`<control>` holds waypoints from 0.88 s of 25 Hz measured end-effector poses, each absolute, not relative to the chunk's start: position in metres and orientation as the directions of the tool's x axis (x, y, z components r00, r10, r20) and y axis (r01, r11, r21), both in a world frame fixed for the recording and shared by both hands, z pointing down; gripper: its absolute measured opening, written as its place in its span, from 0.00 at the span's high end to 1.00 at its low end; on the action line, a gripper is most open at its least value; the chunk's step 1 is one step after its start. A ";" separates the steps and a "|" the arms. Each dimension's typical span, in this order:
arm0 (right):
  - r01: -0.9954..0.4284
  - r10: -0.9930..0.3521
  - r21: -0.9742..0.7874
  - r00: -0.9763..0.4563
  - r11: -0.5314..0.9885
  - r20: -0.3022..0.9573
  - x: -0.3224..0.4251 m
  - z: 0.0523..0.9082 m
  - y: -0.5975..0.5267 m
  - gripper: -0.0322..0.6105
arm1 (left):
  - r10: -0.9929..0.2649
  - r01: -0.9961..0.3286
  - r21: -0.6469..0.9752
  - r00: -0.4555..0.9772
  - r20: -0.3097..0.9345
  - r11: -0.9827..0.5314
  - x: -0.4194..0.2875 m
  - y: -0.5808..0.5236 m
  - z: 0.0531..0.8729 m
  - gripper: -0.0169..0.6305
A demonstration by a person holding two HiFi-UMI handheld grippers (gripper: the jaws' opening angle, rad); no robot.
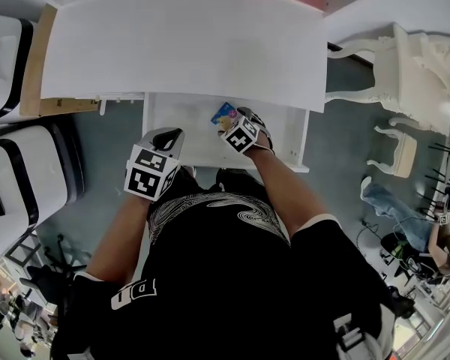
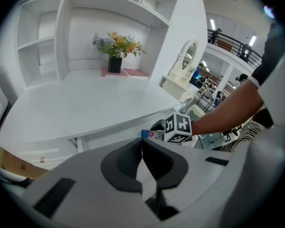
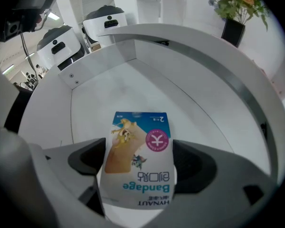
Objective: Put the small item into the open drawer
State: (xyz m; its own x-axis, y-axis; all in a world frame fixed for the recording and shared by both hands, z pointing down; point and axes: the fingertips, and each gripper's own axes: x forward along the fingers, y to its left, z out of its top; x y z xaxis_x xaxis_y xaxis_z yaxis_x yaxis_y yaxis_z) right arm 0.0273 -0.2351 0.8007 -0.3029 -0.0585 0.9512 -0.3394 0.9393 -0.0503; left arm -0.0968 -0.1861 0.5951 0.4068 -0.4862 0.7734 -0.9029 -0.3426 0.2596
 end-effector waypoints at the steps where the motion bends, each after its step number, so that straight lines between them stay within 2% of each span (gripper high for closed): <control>1: -0.342 -0.061 -0.047 -0.300 0.939 0.952 0.027 0.801 -0.236 0.28 | -0.486 -0.903 0.260 0.407 0.773 -0.342 -0.096 -0.186 0.595 0.95; 14: -0.390 -0.068 -0.058 -0.302 0.919 0.951 0.019 0.802 -0.236 0.28 | -0.490 -0.898 0.267 0.419 0.765 -0.350 -0.105 -0.190 0.590 0.95; 22: -0.404 -0.136 0.000 -0.307 0.915 0.942 0.015 0.783 -0.237 0.28 | -0.490 -0.874 0.273 0.458 0.742 -0.403 -0.105 -0.190 0.584 0.95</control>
State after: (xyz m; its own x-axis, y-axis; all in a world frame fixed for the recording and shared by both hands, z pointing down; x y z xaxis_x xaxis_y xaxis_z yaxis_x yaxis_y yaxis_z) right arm 0.0149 -0.2374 0.7828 -0.3067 -0.1361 0.9420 -0.4043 0.9146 0.0005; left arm -0.1045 -0.1900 0.5836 0.4577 -0.4896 0.7422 -0.8736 -0.4027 0.2731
